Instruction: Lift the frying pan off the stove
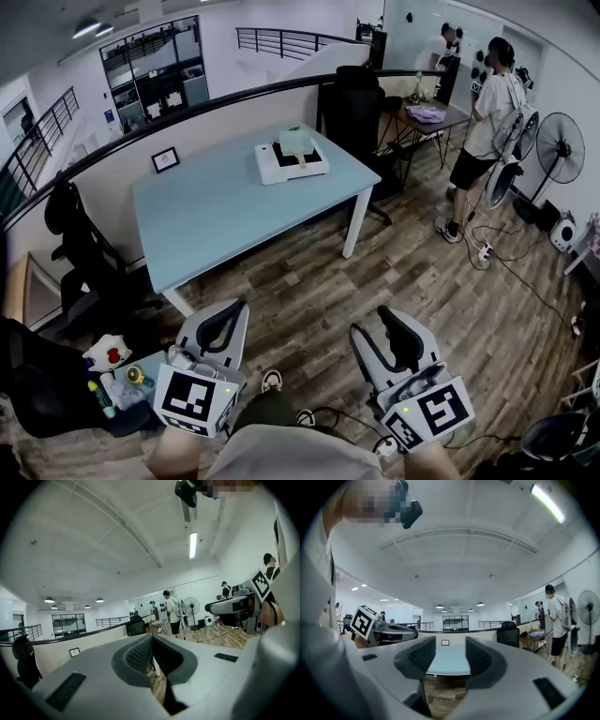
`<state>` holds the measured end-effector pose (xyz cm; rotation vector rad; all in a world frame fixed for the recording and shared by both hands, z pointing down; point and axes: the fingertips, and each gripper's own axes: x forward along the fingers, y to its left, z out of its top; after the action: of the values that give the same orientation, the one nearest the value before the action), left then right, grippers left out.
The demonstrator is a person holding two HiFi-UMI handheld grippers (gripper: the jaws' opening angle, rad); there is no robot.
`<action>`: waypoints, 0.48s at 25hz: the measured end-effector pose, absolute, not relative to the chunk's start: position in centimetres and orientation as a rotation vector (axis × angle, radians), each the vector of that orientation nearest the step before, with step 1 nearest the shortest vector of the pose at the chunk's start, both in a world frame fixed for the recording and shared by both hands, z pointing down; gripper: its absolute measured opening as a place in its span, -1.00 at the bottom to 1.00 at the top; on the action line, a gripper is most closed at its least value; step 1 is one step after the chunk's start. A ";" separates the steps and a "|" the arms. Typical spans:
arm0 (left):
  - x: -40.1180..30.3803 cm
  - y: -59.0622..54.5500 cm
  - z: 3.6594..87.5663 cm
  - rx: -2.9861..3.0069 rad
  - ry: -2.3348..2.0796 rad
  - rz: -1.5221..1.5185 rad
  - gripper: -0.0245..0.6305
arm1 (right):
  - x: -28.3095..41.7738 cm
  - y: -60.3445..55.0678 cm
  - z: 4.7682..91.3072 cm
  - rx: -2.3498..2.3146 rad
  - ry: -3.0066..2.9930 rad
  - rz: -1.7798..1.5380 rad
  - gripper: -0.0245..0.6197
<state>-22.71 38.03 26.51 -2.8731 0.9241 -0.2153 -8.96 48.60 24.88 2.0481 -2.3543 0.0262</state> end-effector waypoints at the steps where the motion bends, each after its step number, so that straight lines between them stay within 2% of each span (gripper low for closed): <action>1: -22.6 37.8 26.4 -2.871 0.925 -0.211 -0.92 | -8.9 48.3 24.9 2.042 -2.361 0.023 -0.22; 2: -22.4 37.6 26.4 -2.870 0.925 -0.209 -0.92 | -8.8 48.0 24.9 2.037 -2.362 0.019 0.01; 4: -21.9 37.0 26.5 -2.869 0.917 -0.208 -0.92 | -8.3 47.2 25.1 2.043 -2.349 0.012 0.19; 12: -19.4 32.8 25.6 -2.870 0.877 -0.174 -0.92 | -6.0 42.6 25.5 2.068 -2.332 0.045 0.21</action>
<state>-19.37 32.81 25.64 -2.8697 0.8767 -0.1738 -6.02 42.61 25.52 2.0679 -2.3319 0.0449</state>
